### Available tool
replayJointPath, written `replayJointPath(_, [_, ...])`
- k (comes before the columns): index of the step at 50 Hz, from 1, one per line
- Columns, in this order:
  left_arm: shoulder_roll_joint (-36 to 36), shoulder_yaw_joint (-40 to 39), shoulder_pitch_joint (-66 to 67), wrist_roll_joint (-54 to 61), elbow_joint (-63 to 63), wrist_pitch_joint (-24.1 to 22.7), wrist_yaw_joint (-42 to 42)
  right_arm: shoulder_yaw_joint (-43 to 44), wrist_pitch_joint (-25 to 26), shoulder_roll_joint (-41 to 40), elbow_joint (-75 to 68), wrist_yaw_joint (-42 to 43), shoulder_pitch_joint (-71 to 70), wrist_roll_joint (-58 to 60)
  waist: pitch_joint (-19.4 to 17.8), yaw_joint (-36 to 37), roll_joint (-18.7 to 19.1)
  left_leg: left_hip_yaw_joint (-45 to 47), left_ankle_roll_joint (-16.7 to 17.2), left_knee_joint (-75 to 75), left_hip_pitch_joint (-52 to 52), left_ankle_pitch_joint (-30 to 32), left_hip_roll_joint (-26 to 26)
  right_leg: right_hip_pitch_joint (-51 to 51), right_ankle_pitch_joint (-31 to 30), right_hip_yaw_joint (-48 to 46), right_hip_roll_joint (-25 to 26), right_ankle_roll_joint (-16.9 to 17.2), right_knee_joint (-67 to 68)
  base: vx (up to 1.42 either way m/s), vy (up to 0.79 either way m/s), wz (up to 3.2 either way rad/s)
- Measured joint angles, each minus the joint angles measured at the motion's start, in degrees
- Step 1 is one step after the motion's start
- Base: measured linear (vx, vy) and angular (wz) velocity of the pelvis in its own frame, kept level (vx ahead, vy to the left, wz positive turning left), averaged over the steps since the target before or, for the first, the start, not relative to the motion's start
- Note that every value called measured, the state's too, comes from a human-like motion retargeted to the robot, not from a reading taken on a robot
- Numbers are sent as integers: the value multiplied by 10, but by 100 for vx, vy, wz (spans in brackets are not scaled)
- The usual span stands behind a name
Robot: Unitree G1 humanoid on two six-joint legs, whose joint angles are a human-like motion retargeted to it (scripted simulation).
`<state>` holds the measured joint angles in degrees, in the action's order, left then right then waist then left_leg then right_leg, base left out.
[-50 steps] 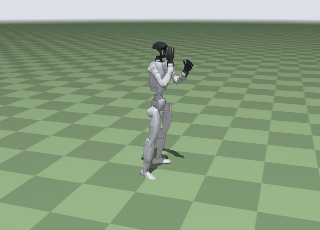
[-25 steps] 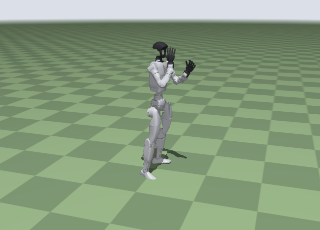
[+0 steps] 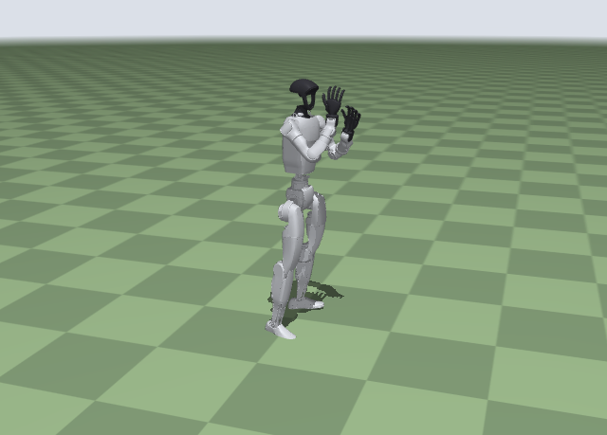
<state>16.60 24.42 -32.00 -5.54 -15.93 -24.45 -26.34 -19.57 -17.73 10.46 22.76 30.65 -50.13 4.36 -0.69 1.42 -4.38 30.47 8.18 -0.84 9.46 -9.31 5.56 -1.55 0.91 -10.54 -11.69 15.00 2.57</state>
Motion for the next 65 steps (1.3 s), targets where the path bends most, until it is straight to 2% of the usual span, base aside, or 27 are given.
replayJointPath(5, [0, 16, -11, -23, -53, -6, 15, -6, 4, 17, -53, 22, -21, 3, 6, 3, -4, 2, 3, 1, -3, -1, 5, 3, -2, 0, 5, 0, -2, 0, -1, -1])
replayJointPath(10, [-38, -22, -154, -48, -16, 24, -29, -27, -10, 33, -13, -38, 128, -34, 4, -6, -8, -25, 11, 1, -8, 2, -1, -10, 5, -28, -6, 0, 1, 2, 3, 48])
replayJointPath(13, [-41, -39, -194, -59, 24, 36, -56, -34, -20, 27, 27, -69, 174, -43, 2, -11, -5, -34, 13, 1, -8, 2, -4, -15, 9, -36, -10, 0, 2, 1, 1, 21])
replayJointPath(16, [-29, -39, -167, -42, 50, 33, -62, -24, -21, 18, 60, -57, 137, -29, 3, -10, -2, -30, 9, 2, -7, 2, -3, -14, 8, -32, -9, 0, 2, 0, -1, -8])
replayJointPath(19, [-13, -25, -87, 0, 44, 17, -33, -3, -16, 14, 67, -22, 56, -15, 3, -3, 0, -19, 4, 2, -4, 0, 0, -9, 6, -21, -4, 0, 2, 1, -4, -35])
replayJointPath(22, [-1, -1, -3, 32, 7, -3, 11, 16, -11, 25, 37, 12, -10, -3, 3, 2, 0, -10, 2, 3, -3, -1, 3, -5, 4, -12, 0, 0, 2, 1, -2, -20])
replayJointPath(25, [-2, 21, 24, 21, -36, -17, 26, 27, -2, 41, -23, 34, -19, 11, 8, 4, -1, -11, 4, 5, -3, -3, 3, -6, 4, -13, 0, 0, 1, 0, 0, 0])
replayJointPath(30, [-33, 4, -90, -30, -59, 1, -5, 23, 15, 57, -130, 15, 72, 1, 14, 6, -5, -31, 10, 6, -6, -3, -1, -17, 10, -34, -8, 0, 3, 2, 2, 38])
replayJointPath(34, [-53, -29, -207, -69, 4, 32, -44, -2, 0, 59, -98, -36, 177, -13, 14, 8, -3, -47, 17, 5, -9, 0, -1, -25, 13, -51, -10, 0, 4, 1, 0, 35])
replayJointPath(37, [-43, -40, -239, -85, 56, 47, -69, -14, -13, 51, -36, -60, 199, -10, 14, 5, 1, -50, 17, 4, -10, 2, -2, -26, 14, -54, -11, 0, 3, 0, 0, 0])
replayJointPath(41, [-12, -33, -159, -56, 62, 29, -64, 0, -17, 33, 29, -48, 116, 0, 14, 0, 5, -40, 10, 4, -8, 2, -3, -20, 12, -43, -10, 0, 2, 0, -1, -21])
replayJointPath(45, [17, -4, 1, 13, -5, -9, -32, 14, -18, 24, 34, 4, -18, -18, 7, -6, 8, -24, 4, 3, -5, 1, 0, -12, 8, -26, -6, 0, 2, -1, -2, -37])
replayJointPath(48, [19, 23, 74, 44, -45, -26, -6, 9, -20, 33, 20, 30, -66, -21, 5, -9, 9, -19, 3, 3, -5, 0, 1, -9, 6, -21, -3, 0, 1, 0, 0, -8])
replayJointPath(50, [16, 24, 73, 43, -64, -28, -2, 2, -17, 45, 10, 35, -61, -13, 6, -9, 7, -22, 3, 4, -6, 0, 1, -10, 6, -24, -4, 0, 1, 0, 1, 10])
replayJointPath(53, [2, -10, 1, 8, -69, -14, -29, -15, -10, 72, 10, 16, 11, 11, 9, -6, 3, -35, 7, 4, -9, 1, -1, -16, 9, -38, -8, 0, 2, 0, 2, 39])
replayJointPath(57, [-30, -74, -135, -61, -18, 23, -83, -42, -13, 100, 35, -40, 158, 53, 11, 3, 3, -53, 18, 2, -13, 5, -2, -24, 13, -57, -11, 0, 1, 0, 1, 42])
replayJointPath(60, [-30, -101, -181, -86, 12, 42, -108, -54, -21, 93, 44, -72, 219, 53, 14, 9, 5, -58, 21, 0, -14, 7, -3, -26, 13, -62, -12, 0, 0, 0, 0, 8])
replayJointPath(65, [1, -100, -87, -69, -2, 26, -103, -24, -15, 69, 53, -41, 140, 57, 14, 20, 7, -44, 11, 1, -13, 5, -3, -18, 10, -47, -10, 0, 0, -1, -1, -24])
